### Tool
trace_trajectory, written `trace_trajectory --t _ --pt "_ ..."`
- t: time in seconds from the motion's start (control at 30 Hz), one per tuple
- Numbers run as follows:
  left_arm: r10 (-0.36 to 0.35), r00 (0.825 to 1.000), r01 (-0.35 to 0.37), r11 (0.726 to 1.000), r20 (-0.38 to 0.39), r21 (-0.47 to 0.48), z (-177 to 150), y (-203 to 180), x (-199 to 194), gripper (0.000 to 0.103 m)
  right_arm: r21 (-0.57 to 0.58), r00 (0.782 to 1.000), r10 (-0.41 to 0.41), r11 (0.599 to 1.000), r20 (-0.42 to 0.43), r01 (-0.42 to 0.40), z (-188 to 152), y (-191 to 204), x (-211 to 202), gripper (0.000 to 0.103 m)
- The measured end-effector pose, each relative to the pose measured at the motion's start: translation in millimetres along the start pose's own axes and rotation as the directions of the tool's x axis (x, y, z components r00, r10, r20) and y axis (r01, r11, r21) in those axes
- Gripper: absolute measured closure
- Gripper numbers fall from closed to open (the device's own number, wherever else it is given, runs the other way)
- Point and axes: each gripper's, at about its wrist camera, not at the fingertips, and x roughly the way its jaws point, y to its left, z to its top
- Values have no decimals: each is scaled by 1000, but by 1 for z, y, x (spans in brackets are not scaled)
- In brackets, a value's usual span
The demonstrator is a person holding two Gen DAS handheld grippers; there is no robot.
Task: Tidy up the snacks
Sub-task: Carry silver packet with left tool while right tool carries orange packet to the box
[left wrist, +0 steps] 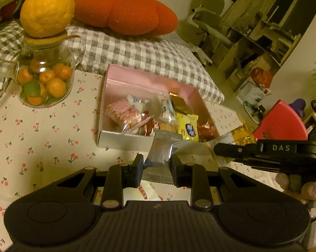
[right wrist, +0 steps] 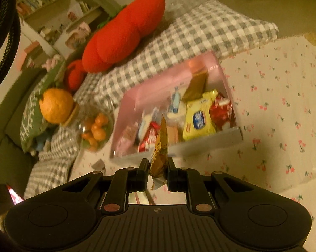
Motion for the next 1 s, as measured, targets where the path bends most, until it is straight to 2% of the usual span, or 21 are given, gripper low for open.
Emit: trace_trajectory --t 0.1,0.2,0.47,0.53,0.87,1.0 --pt "8 1000 -8 1000 18 -12 4 -3 1 78 22 999 12 1000 53 -13 9 -7 5 88" --pt "10 999 -9 1000 32 -18 10 -8 4 78 56 997 32 998 68 -36 16 -15 13 88" --pt "23 999 -23 1000 30 13 30 -20 30 78 86 997 48 995 53 -53 21 -27 35 86" --pt "29 999 -30 999 27 20 35 -23 40 78 98 998 47 994 48 -52 21 -32 39 82" --pt "83 997 -83 996 -3 32 63 -34 83 78 172 998 52 983 36 -57 30 -55 39 80" --pt "108 994 -108 994 -13 22 70 -35 98 78 200 997 67 977 34 -72 32 -60 39 74"
